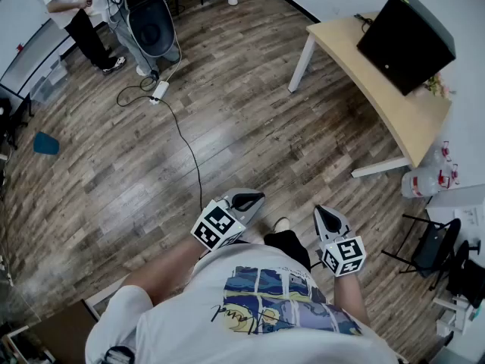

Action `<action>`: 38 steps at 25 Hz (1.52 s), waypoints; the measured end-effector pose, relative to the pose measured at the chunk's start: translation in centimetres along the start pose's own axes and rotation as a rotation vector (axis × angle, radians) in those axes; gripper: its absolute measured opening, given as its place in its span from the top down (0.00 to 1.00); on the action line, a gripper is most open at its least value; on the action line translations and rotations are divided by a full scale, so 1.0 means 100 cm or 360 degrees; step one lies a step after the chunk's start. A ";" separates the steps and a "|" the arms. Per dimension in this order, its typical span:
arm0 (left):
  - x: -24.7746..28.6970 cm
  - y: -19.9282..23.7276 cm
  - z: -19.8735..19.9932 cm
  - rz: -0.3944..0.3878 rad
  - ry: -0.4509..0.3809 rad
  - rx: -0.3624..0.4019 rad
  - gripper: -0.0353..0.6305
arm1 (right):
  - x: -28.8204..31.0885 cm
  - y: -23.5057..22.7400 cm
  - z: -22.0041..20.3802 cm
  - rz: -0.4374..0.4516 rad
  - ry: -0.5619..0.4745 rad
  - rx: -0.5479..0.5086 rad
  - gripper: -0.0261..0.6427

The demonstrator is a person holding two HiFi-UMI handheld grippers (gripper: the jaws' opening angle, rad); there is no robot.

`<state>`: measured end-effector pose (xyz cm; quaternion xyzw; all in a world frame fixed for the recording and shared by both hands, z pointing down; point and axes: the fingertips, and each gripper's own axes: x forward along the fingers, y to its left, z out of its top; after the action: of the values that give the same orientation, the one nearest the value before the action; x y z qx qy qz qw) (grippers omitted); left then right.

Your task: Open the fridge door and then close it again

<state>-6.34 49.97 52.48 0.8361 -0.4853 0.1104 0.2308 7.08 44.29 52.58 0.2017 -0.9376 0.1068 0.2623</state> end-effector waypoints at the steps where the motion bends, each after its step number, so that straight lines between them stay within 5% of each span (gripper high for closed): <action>1: 0.001 0.003 -0.001 -0.0024 0.0009 0.0015 0.94 | 0.002 0.002 0.000 -0.0020 -0.0006 0.0015 0.94; 11: 0.043 0.037 0.027 -0.0127 0.0012 0.0138 0.94 | 0.030 -0.041 0.012 -0.0089 -0.0045 0.0100 0.94; 15: 0.090 0.053 0.073 -0.0116 -0.0018 0.0089 0.94 | 0.042 -0.105 0.041 -0.0088 -0.0121 0.0088 0.94; 22: 0.179 0.062 0.157 -0.0135 -0.0058 0.0182 0.94 | 0.044 -0.209 0.073 -0.0067 -0.0219 0.0069 0.94; 30: 0.249 0.059 0.198 -0.0228 -0.0014 0.0240 0.94 | 0.039 -0.311 0.089 -0.0114 -0.0288 0.0162 0.94; 38: 0.295 0.102 0.226 -0.0338 -0.0055 0.0203 0.94 | 0.044 -0.390 0.135 -0.0266 -0.0331 0.0117 0.94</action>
<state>-1.10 12.08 47.78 0.8976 -0.3898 0.1016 0.1792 14.51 3.77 47.31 0.2986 -0.9351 0.0973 0.1641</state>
